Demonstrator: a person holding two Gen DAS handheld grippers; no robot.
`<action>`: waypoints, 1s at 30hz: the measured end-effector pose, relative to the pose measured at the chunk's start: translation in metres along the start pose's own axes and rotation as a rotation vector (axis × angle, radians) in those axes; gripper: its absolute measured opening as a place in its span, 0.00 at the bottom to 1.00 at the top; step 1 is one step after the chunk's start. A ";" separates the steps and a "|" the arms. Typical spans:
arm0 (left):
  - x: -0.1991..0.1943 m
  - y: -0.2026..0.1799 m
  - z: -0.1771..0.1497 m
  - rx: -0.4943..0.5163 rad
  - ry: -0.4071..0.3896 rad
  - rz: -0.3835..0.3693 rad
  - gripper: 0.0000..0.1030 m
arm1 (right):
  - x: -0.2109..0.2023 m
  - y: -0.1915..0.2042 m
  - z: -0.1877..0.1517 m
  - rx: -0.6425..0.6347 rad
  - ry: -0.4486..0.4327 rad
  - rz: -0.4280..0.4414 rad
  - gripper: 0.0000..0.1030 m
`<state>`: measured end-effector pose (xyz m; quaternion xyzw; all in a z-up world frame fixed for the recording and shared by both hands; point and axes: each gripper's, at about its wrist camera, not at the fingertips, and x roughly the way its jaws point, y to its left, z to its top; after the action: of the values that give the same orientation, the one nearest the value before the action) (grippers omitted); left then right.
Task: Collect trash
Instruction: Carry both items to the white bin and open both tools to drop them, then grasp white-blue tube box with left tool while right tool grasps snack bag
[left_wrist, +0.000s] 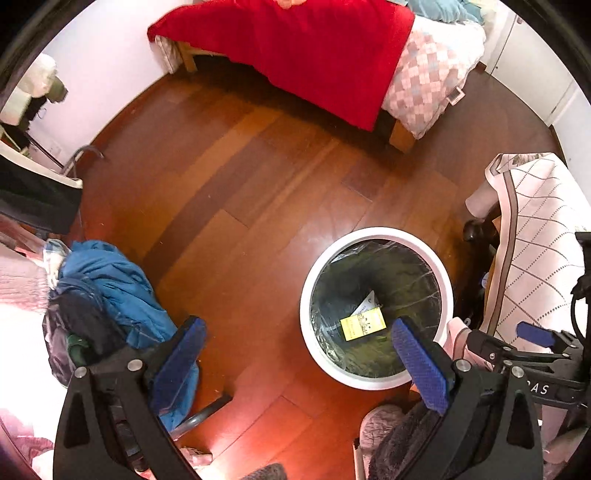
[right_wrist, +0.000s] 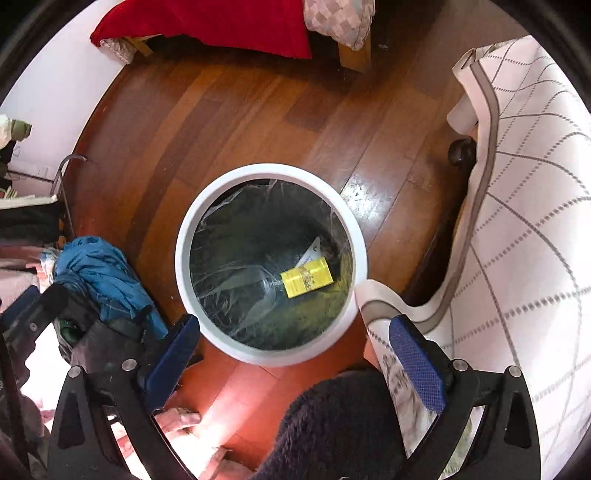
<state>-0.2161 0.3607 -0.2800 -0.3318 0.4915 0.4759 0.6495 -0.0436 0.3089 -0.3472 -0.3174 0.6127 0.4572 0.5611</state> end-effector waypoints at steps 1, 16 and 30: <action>-0.004 -0.001 -0.002 0.003 -0.007 0.001 1.00 | -0.007 0.001 -0.004 -0.011 -0.013 -0.013 1.00; -0.082 -0.022 -0.026 0.028 -0.115 -0.038 1.00 | -0.112 -0.007 -0.056 -0.009 -0.175 0.019 1.00; -0.186 -0.112 -0.049 0.161 -0.299 -0.105 1.00 | -0.256 -0.097 -0.150 0.195 -0.451 0.203 1.00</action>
<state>-0.1385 0.2258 -0.1207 -0.2294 0.4079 0.4445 0.7638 0.0278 0.1026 -0.1236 -0.0892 0.5422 0.5090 0.6626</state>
